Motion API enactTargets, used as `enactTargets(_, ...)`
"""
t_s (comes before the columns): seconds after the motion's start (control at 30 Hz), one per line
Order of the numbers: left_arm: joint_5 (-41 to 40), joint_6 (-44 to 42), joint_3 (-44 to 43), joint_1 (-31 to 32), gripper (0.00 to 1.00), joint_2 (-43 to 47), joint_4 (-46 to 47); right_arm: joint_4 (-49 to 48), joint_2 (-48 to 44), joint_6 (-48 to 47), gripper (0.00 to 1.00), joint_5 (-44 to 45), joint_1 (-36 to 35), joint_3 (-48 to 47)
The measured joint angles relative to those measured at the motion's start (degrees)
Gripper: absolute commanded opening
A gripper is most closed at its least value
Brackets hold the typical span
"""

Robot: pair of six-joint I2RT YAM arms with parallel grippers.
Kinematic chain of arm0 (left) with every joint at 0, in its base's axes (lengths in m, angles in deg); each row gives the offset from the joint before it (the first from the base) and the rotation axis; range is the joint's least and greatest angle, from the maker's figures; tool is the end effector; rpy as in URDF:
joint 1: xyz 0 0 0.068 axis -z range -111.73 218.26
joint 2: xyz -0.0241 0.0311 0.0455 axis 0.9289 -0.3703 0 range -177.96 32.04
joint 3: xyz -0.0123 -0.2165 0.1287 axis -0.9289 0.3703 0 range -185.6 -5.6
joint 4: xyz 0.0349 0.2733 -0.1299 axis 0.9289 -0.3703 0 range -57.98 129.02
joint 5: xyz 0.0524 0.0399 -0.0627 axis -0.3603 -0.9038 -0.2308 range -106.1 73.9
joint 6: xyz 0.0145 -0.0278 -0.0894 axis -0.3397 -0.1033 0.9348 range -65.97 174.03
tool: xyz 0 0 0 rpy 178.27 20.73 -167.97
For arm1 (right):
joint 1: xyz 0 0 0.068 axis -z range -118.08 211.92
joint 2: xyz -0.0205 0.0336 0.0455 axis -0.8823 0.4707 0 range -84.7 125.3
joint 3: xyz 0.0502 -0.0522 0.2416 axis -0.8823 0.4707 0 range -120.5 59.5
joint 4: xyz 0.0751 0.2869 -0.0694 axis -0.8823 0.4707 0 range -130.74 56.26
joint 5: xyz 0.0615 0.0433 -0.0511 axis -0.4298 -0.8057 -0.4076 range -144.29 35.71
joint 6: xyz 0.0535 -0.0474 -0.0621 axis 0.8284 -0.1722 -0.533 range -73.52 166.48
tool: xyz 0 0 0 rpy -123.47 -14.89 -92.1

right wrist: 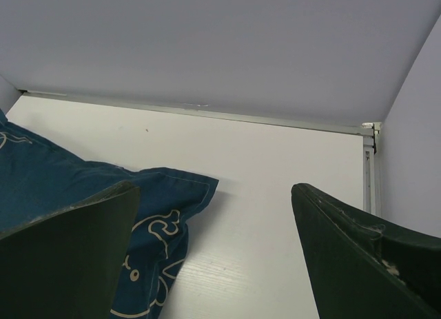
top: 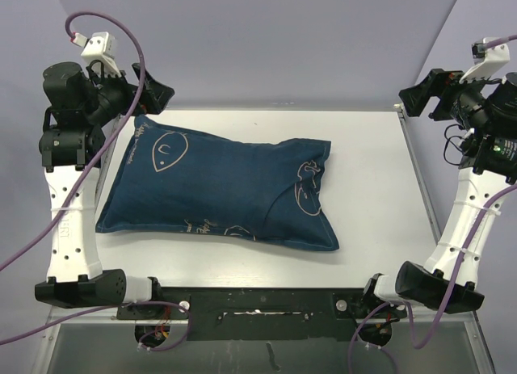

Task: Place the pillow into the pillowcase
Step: Reset both arms

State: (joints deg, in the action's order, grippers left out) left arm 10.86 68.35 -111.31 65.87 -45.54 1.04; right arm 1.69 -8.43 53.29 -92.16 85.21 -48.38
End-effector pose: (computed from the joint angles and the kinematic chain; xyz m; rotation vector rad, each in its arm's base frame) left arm 0.3452 -0.0244 0.5146 0.0932 1.7542 -0.5612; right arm 0.3124 -0.0773 0.5260 -0.0239 1.7334 0.3686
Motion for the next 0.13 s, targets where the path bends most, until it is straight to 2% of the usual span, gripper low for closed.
enactTargets(0.13,0.0,0.0,0.0,0.0,0.98,0.0,0.0,0.0,0.0,0.1,0.98,0.0,0.3,0.0)
